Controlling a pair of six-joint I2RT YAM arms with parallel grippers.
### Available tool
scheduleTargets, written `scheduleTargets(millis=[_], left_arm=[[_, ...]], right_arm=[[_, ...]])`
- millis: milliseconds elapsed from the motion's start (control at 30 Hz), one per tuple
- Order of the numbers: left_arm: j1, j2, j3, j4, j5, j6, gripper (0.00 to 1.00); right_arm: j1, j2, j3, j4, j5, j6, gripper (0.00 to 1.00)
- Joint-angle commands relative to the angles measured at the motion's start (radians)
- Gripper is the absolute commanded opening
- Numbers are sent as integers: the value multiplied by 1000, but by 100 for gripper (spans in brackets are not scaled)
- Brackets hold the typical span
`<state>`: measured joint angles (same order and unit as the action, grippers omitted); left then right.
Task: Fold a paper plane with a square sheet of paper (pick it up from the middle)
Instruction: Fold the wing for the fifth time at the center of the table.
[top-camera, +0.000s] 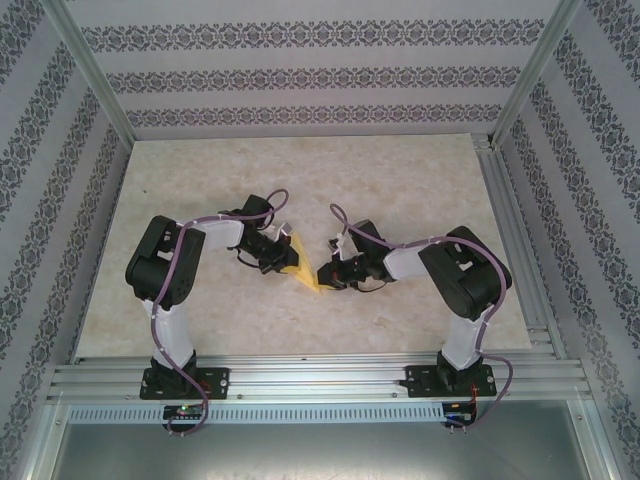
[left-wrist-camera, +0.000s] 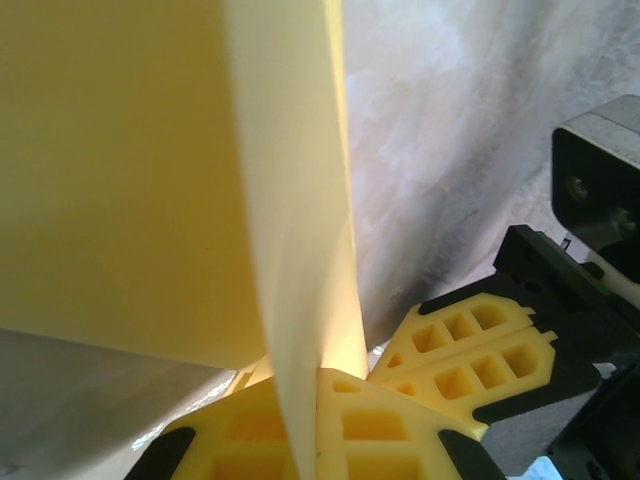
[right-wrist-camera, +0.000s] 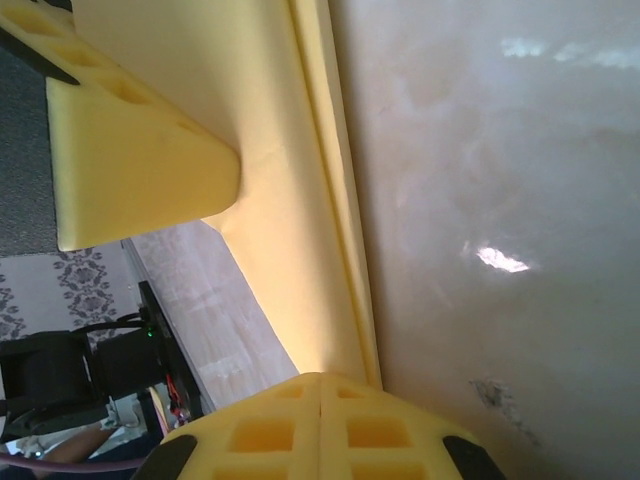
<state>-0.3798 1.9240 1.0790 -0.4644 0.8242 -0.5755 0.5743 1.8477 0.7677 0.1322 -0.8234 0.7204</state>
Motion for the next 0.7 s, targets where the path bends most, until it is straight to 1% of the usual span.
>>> scheduleTargets(millis=[0, 33, 133, 300, 600, 667], left_arm=[[13, -24, -20, -11, -16, 30, 0], [12, -21, -21, -7, -17, 29, 0], [12, -16, -22, -5, -21, 28, 0], [12, -5, -12, 0, -29, 26, 0], [12, 14, 32, 6, 2, 44, 1], [13, 15, 39, 3, 4, 54, 1]], right_arm=[[20, -9, 53, -154, 61, -102, 3], [23, -6, 66, -195, 88, -126, 3], [28, 12, 83, -250, 113, -150, 3], [33, 12, 103, -289, 147, -171, 3], [36, -30, 113, -283, 152, -159, 6], [35, -49, 102, -260, 140, -147, 6]])
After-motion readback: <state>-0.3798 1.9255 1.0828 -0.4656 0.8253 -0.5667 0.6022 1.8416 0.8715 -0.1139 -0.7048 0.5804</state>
